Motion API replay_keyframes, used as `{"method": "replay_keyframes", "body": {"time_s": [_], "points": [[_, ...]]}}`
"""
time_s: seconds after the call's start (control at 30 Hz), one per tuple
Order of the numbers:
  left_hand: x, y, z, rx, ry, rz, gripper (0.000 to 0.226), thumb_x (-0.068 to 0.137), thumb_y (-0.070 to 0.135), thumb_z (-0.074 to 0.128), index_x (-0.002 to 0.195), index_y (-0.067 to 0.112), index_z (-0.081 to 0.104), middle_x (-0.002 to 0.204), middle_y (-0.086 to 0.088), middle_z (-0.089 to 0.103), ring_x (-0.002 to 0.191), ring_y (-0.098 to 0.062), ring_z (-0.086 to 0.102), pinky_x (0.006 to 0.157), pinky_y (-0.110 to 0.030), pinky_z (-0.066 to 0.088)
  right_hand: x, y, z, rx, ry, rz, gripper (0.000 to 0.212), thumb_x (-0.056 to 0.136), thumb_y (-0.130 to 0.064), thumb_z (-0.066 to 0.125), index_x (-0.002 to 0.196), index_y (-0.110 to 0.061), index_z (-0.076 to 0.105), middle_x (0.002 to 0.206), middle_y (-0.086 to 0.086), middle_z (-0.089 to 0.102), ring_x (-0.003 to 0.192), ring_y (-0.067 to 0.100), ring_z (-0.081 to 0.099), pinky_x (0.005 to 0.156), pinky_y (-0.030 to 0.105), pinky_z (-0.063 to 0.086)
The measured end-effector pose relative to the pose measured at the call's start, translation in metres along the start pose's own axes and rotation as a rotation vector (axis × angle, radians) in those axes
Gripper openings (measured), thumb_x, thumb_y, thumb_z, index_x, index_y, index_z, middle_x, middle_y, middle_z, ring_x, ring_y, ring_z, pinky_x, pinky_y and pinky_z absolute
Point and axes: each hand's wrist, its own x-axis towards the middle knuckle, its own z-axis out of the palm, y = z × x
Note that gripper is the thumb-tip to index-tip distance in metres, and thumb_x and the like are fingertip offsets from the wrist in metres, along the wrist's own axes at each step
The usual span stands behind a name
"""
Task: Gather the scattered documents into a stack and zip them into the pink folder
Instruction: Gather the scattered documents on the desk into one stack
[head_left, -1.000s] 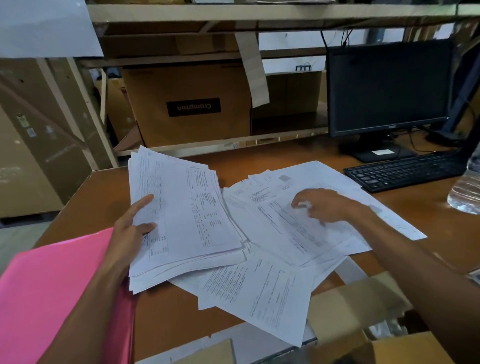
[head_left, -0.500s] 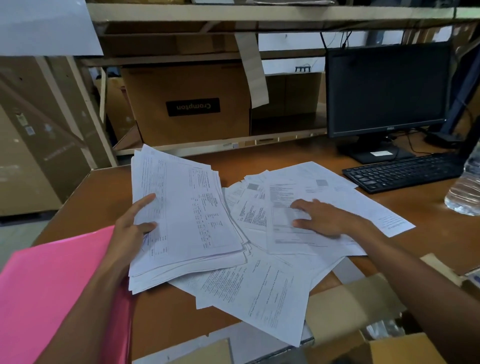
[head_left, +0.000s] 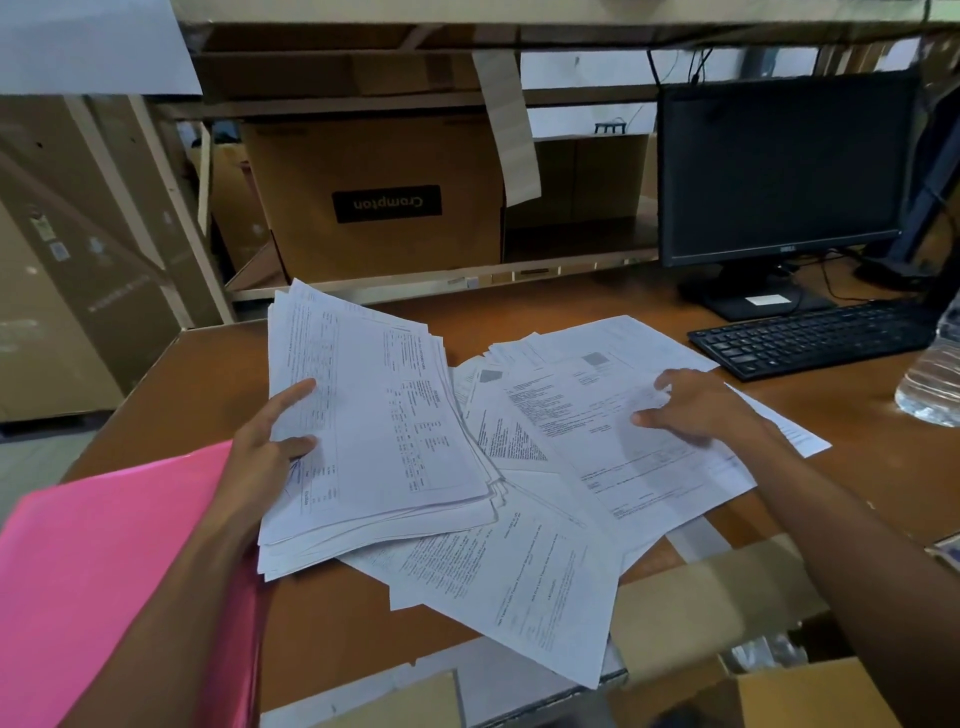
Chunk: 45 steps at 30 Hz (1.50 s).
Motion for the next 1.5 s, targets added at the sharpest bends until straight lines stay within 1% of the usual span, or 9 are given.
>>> {"method": "replay_keyframes", "body": {"time_s": [0.23, 0.37, 0.47, 0.63, 0.83, 1.07, 1.23, 1.37, 1.5], "points": [[-0.001, 0.001, 0.000, -0.029, -0.008, -0.002, 0.061, 0.097, -0.008, 0.052, 0.135, 0.039, 0.062, 0.139, 0.012, 0.052, 0.127, -0.023, 0.054, 0.099, -0.046, 0.052, 0.017, 0.003, -0.007, 0.328, 0.102, -0.034, 0.047, 0.082, 0.000, 0.077, 0.116, -0.027, 0.058, 0.102, 0.005, 0.064, 0.084, 0.025, 0.065, 0.057, 0.033, 0.055], [0.000, 0.002, 0.001, -0.016, 0.001, -0.003, 0.060, 0.098, -0.008, 0.052, 0.136, 0.038, 0.061, 0.141, 0.012, 0.050, 0.126, -0.023, 0.053, 0.091, -0.040, 0.054, 0.030, -0.012, -0.014, 0.359, 0.246, -0.123, 0.044, 0.093, 0.004, 0.062, 0.123, -0.028, 0.058, 0.112, 0.003, 0.060, 0.087, 0.026, 0.063, 0.043, 0.027, 0.049], [0.001, -0.002, -0.002, -0.024, -0.005, 0.000, 0.060, 0.097, -0.007, 0.054, 0.133, 0.040, 0.063, 0.139, 0.016, 0.053, 0.128, -0.021, 0.054, 0.102, -0.047, 0.051, 0.046, -0.027, -0.019, 0.136, 0.151, -0.300, 0.045, 0.098, 0.004, 0.052, 0.126, -0.030, 0.064, 0.118, 0.002, 0.065, 0.084, 0.022, 0.064, 0.057, 0.029, 0.053], [0.003, -0.003, -0.002, -0.035, 0.006, -0.006, 0.060, 0.096, -0.007, 0.054, 0.133, 0.040, 0.063, 0.129, 0.029, 0.054, 0.122, -0.016, 0.057, 0.091, -0.040, 0.054, 0.071, -0.055, -0.005, -0.039, 0.019, -0.494, 0.042, 0.098, 0.004, 0.051, 0.102, -0.035, 0.067, 0.115, -0.002, 0.069, 0.096, 0.020, 0.062, 0.075, 0.025, 0.047], [0.007, -0.007, -0.004, -0.026, 0.009, -0.014, 0.060, 0.097, -0.006, 0.054, 0.132, 0.042, 0.063, 0.138, 0.018, 0.054, 0.120, -0.018, 0.059, 0.088, -0.042, 0.056, 0.090, -0.067, 0.011, -0.200, -0.182, -0.463, 0.053, 0.101, -0.036, 0.056, 0.150, -0.040, 0.038, 0.153, -0.003, 0.043, 0.138, 0.024, 0.041, 0.116, 0.051, 0.031], [0.006, -0.008, -0.003, -0.034, -0.006, -0.012, 0.060, 0.096, -0.006, 0.054, 0.132, 0.041, 0.063, 0.134, 0.025, 0.054, 0.123, -0.019, 0.058, 0.096, -0.048, 0.054, 0.071, -0.069, -0.005, -0.124, -0.267, -0.457, 0.058, 0.096, -0.041, 0.065, 0.144, -0.051, 0.034, 0.143, -0.001, 0.051, 0.124, 0.023, 0.051, 0.106, 0.043, 0.040], [0.004, -0.006, -0.002, -0.014, -0.014, -0.022, 0.060, 0.097, -0.006, 0.053, 0.132, 0.042, 0.063, 0.136, 0.021, 0.053, 0.123, -0.022, 0.058, 0.094, -0.048, 0.055, 0.059, -0.050, -0.014, 0.101, -0.248, -0.439, 0.064, 0.089, -0.024, 0.076, 0.125, -0.066, 0.044, 0.120, -0.004, 0.057, 0.100, 0.025, 0.065, 0.077, 0.037, 0.062], [0.003, -0.004, -0.002, 0.020, -0.018, -0.016, 0.060, 0.098, -0.005, 0.054, 0.134, 0.043, 0.061, 0.142, 0.017, 0.048, 0.124, -0.019, 0.056, 0.094, -0.045, 0.055, 0.048, -0.029, -0.016, 0.012, -0.235, -0.493, 0.037, 0.089, -0.021, 0.076, 0.104, -0.053, 0.067, 0.122, -0.014, 0.061, 0.106, 0.011, 0.059, 0.094, 0.036, 0.050], [-0.002, 0.002, 0.002, 0.022, -0.007, -0.001, 0.059, 0.098, -0.006, 0.053, 0.137, 0.038, 0.059, 0.136, 0.017, 0.049, 0.113, -0.007, 0.056, 0.079, -0.029, 0.053, 0.037, -0.015, -0.022, 0.155, -0.019, -0.459, 0.031, 0.087, -0.011, 0.077, 0.092, -0.041, 0.075, 0.110, -0.017, 0.070, 0.103, 0.004, 0.061, 0.094, 0.034, 0.052]]}}
